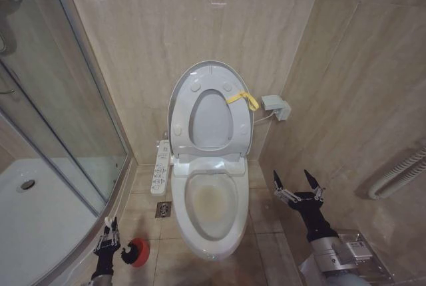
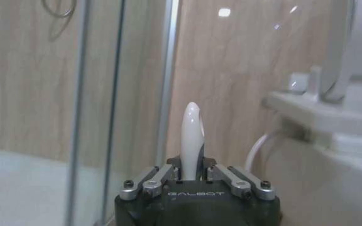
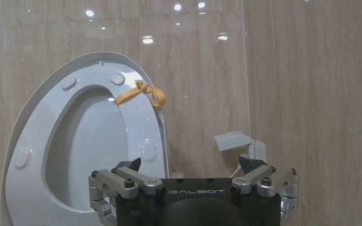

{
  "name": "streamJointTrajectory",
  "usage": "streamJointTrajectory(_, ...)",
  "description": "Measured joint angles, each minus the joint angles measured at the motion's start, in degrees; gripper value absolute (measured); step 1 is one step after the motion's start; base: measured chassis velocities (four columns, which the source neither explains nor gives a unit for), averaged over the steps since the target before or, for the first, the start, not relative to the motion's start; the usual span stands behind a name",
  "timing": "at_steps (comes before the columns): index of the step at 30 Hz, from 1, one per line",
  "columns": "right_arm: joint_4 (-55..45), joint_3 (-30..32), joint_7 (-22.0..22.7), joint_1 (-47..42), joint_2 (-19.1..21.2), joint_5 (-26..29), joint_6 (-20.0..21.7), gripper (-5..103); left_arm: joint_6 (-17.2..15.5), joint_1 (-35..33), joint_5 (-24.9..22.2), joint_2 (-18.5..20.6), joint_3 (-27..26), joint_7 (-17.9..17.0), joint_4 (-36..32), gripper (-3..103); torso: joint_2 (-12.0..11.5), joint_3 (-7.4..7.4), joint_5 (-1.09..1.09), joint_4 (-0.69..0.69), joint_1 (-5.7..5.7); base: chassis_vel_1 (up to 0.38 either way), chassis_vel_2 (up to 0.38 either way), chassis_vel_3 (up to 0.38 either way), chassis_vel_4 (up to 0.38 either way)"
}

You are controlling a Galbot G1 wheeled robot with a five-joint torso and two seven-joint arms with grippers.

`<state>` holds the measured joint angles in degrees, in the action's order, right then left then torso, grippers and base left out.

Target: Open the toilet lid, clean the toilet bowl with a toilet brush, close the toilet lid, and flush.

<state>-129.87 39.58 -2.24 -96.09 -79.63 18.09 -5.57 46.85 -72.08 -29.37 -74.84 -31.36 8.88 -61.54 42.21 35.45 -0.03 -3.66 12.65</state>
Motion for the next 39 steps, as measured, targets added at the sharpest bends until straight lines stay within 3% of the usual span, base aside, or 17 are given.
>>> streamJointTrajectory(9,0.0,0.0,0.0,0.0,0.0,0.0,0.0,100,-0.1,-0.8,1.7,-0.1,-0.3,0.4,-1.6,20,0.0,0.00,0.02,0.01,0.00,0.000,0.000,0.000,0.000)
streamJointTrajectory(17,0.0,0.0,0.0,0.0,0.0,0.0,0.0,100,0.0,2.1,0.6,0.7,1.1,1.5,4.4,20,0.0,0.00,0.02,-0.01,0.00,0.000,0.000,0.000,0.000)
streamJointTrajectory(21,0.0,0.0,0.0,0.0,0.0,0.0,0.0,100,0.1,4.0,-1.4,0.9,2.5,3.7,9.7,20,0.0,0.00,0.03,0.00,0.00,0.000,0.000,0.000,0.000)
streamJointTrajectory(30,0.0,0.0,0.0,0.0,0.0,0.0,0.0,100,0.2,5.3,-1.4,0.0,3.0,4.5,13.9,20,0.0,0.00,0.02,0.00,0.00,0.000,0.000,0.000,0.000)
streamJointTrajectory(39,0.0,0.0,0.0,0.0,0.0,0.0,0.0,100,0.4,2.2,4.7,-1.4,1.1,4.1,11.8,20,0.0,-0.01,0.04,0.01,0.00,0.000,0.000,0.000,0.000)
